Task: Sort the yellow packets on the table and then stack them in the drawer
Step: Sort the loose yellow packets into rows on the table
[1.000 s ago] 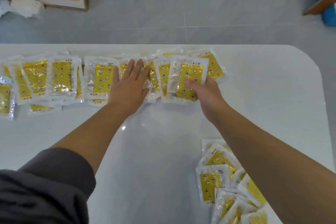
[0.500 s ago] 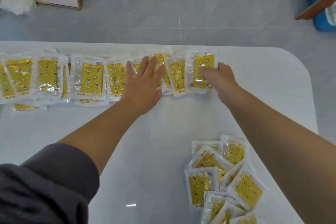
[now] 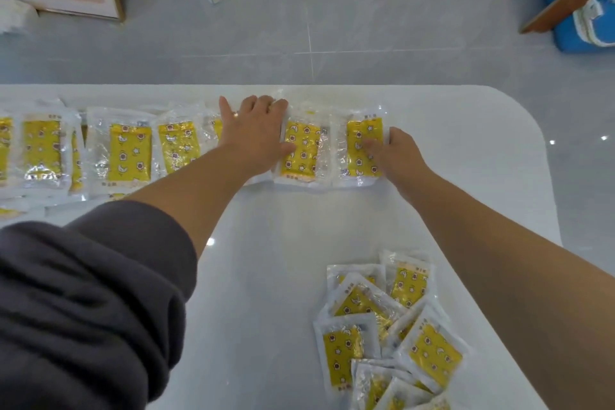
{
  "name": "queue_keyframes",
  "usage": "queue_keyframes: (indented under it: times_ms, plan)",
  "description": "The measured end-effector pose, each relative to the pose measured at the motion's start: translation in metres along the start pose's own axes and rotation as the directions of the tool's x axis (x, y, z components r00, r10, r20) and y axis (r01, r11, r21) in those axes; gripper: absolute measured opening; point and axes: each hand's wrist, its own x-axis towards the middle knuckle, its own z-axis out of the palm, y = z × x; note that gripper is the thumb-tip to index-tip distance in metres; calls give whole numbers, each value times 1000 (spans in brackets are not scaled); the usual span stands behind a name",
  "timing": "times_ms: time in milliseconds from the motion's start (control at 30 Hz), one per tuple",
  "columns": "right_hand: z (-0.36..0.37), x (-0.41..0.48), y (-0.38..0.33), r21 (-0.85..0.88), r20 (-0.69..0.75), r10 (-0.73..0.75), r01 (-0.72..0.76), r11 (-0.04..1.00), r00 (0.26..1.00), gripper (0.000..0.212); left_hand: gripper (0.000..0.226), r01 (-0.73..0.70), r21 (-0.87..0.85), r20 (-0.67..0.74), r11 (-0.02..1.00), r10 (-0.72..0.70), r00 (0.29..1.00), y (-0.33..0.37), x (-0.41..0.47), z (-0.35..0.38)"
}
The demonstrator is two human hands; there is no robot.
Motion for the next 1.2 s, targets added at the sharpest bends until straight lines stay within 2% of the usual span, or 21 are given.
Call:
queue_keyframes:
  times_ms: [100, 200, 333, 400, 600, 767, 900, 1033, 1100, 1200]
  plan:
    - [-2, 11, 6, -82, -46, 57, -60, 995, 997, 30, 76, 12, 4, 11, 1000, -12, 1000, 2, 0, -3]
    - [4, 4, 11, -239, -148, 19, -54, 970, 989, 36, 75, 34, -22, -55, 999, -35, 998, 10, -12, -3]
    - [6, -29, 26, -249, -188, -47, -2, 969, 981, 43, 54, -57, -213, -251, 975, 2, 968, 27, -60, -5]
    - [7, -53, 39, -263, -170, -89, 42, 964, 981, 39, 43, -95, -325, -264, 941, 7, 965, 37, -92, -3]
    - [13, -132, 85, -329, -102, -78, 40, 944, 992, 39, 27, -17, -424, 22, 905, 29, 999, 57, -181, 33]
    - [2, -167, 121, -493, -72, -76, 31, 870, 994, 39, 33, 130, -463, 264, 877, -4, 965, 86, -230, 72]
    - [-13, -172, 140, -544, -55, -27, -8, 839, 998, 47, 52, 172, -382, 307, 908, -51, 950, 118, -250, 89]
    - [-26, -168, 154, -534, 29, 21, -2, 846, 999, 56, 60, 278, -308, 275, 910, -194, 941, 146, -254, 99]
    - [-33, -168, 163, -557, 65, -4, 40, 830, 998, 57, 56, 398, -359, 274, 844, -312, 910, 156, -253, 104]
    - [-50, -169, 177, -641, 110, -4, 74, 764, 994, 56, 52, 576, -552, 321, 602, -484, 814, 167, -253, 108]
